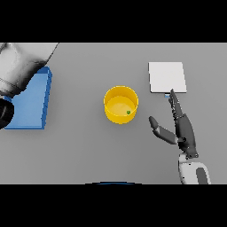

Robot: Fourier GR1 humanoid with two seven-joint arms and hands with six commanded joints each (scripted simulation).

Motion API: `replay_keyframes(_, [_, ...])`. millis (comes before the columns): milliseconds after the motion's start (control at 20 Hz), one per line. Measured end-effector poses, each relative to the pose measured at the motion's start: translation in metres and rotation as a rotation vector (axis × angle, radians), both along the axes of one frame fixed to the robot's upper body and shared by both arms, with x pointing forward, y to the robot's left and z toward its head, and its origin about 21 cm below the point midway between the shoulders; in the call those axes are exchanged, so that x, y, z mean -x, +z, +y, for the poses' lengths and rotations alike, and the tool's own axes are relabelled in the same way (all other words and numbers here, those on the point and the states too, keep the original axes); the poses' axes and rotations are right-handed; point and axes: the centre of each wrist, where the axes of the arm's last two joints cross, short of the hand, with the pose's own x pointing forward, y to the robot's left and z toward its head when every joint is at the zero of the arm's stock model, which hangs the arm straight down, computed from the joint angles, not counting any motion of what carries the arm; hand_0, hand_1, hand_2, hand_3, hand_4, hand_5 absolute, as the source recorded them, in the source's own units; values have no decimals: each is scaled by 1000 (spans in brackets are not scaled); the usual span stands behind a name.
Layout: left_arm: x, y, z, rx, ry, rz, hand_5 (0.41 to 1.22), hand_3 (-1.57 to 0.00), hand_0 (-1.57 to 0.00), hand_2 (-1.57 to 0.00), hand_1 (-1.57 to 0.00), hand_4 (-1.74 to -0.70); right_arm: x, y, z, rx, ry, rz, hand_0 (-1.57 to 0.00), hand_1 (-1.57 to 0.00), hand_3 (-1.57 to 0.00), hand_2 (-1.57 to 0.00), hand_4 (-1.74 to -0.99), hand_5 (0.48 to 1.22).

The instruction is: Pick up the red beaker and tilt it to pour out 1 green nut into yellow bowl. Pick up the yellow bowl and place it on the metallic measuring scale.

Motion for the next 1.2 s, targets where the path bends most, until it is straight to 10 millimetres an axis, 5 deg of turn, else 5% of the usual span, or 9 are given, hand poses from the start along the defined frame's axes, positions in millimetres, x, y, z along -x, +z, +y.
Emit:
replay_keyframes(150, [-13, 20, 75, 446, 175, 99, 1221, -1520, -1571, -1571, -1571, -1737, -6, 0, 1, -4, -1, 4, 1, 1, 1, 1, -1116, 582])
replay_keyframes(300, [-17, 9, 144, 819, 264, 151, 1221, -1545, -1571, -1571, -1571, -1739, -5, -1, 0, 7, 10, -8, 1, 1, 1, 1, -1125, 601])
replay_keyframes(600, [-12, -86, 227, 1203, 570, 79, 1221, -1564, -1571, -1571, -1571, -1740, -8, -1, -1, 49, 18, 2, 1, 1, 1, 1, -1134, 632])
replay_keyframes(950, [24, -173, 262, 1499, 777, 50, 1221, -1570, -1571, -1571, -1571, -1741, -2, -3, -4, 28, 40, -4, 1, 1, 1, 1, -1141, 673])
replay_keyframes(1100, [53, -216, 265, 1572, 799, 60, 1221, -1570, -1571, -1571, -1571, -1741, -3, -4, -5, 45, 40, -13, 1, 1, 1, 1, -1166, 676])
replay_keyframes(1200, [63, -230, 258, 1596, 842, 68, 1151, -1571, -1571, -1571, -1571, -1741, -7, -3, -5, 60, 30, -9, 1, 1, 1, 1, -1174, 676])
